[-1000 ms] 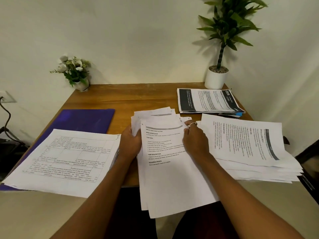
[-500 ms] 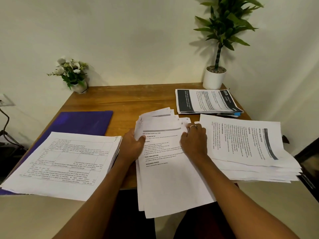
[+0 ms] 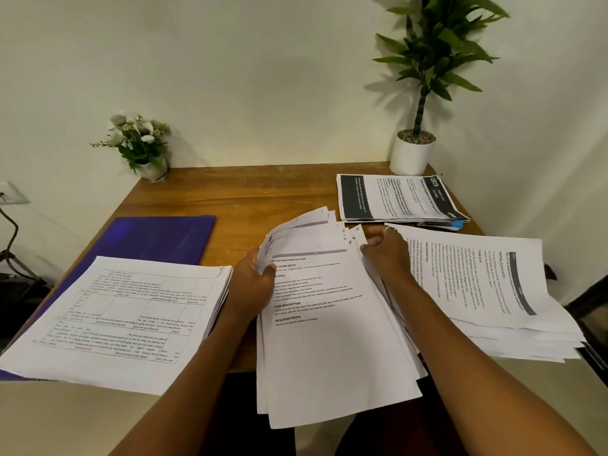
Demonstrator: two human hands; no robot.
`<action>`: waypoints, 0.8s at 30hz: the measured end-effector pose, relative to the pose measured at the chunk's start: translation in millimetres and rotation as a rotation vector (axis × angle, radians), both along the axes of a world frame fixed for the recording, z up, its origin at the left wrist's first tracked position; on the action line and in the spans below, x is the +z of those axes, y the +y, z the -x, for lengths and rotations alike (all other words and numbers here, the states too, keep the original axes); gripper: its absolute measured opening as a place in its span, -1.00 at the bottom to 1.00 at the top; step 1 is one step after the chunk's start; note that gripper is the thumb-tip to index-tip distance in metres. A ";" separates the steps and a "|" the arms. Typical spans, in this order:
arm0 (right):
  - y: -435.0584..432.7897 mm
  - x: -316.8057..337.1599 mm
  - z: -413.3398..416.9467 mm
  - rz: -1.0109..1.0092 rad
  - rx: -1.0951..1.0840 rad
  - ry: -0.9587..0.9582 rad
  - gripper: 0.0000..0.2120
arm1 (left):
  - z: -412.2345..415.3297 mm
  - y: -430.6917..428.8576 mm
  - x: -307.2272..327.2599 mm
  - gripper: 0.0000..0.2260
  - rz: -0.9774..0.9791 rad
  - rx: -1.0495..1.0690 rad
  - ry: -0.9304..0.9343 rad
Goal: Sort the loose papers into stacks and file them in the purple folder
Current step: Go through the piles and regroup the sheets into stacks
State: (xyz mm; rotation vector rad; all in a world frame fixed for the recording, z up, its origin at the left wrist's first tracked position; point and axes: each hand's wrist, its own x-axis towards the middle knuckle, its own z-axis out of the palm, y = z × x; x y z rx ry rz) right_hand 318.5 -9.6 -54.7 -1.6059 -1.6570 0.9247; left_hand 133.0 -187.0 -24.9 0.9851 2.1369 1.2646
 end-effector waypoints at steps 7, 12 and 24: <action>-12.1 9.8 -2.1 0.022 0.093 -0.050 -0.70 | -0.4 1.1 -0.1 -0.58 -0.001 0.006 0.001; -14.4 21.3 -5.6 -0.008 0.044 0.007 -0.81 | -1.6 -0.8 1.1 -0.57 -0.028 0.014 -0.009; -47.0 113.8 -6.2 -0.445 0.047 0.271 -0.91 | 10.3 2.5 -16.4 -0.64 -0.071 -0.037 0.012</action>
